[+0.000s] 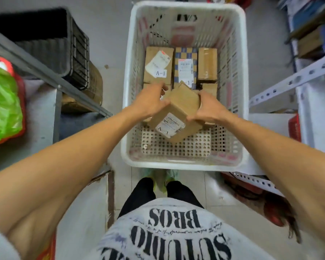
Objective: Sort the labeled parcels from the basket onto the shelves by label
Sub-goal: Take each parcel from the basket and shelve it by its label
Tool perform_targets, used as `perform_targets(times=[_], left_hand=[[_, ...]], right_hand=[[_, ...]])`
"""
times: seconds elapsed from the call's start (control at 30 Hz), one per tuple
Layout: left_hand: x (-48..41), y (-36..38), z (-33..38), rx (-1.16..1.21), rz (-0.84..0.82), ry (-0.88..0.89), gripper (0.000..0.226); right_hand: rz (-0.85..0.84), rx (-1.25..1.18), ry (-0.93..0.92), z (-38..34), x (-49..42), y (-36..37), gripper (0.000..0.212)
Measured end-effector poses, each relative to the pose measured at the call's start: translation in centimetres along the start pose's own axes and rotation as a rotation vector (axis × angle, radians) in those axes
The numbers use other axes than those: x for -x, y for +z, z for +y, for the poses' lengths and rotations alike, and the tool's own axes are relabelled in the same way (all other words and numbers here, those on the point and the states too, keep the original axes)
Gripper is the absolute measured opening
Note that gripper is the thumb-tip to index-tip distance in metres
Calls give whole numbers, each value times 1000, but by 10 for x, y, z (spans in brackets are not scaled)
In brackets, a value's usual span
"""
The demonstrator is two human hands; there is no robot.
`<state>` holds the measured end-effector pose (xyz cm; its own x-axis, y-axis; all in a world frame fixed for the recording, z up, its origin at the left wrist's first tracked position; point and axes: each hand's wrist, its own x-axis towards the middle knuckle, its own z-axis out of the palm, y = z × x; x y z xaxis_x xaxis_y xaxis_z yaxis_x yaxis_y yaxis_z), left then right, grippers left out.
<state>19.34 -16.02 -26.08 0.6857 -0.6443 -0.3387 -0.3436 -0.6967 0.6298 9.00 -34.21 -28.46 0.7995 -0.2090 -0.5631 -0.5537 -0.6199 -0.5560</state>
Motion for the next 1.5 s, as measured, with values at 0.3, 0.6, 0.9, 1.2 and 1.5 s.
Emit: perform_targets(times=[0.3, 0.6, 0.9, 1.2, 1.5], left_hand=[[-6, -44, 60, 81, 445, -93, 41], [-13, -86, 82, 535, 395, -371, 89], [1, -121, 76, 213, 9, 88, 78], [17, -128, 70, 425, -238, -15, 115], [38, -103, 56, 830, 102, -238, 83]], right_hand=[[241, -852, 33, -35, 47, -67, 66], [249, -1169, 41, -49, 58, -74, 78], [39, -780, -142, -68, 46, -107, 74], [-163, -572, -226, -92, 54, -140, 85], [-30, -709, -144, -85, 54, -94, 96]])
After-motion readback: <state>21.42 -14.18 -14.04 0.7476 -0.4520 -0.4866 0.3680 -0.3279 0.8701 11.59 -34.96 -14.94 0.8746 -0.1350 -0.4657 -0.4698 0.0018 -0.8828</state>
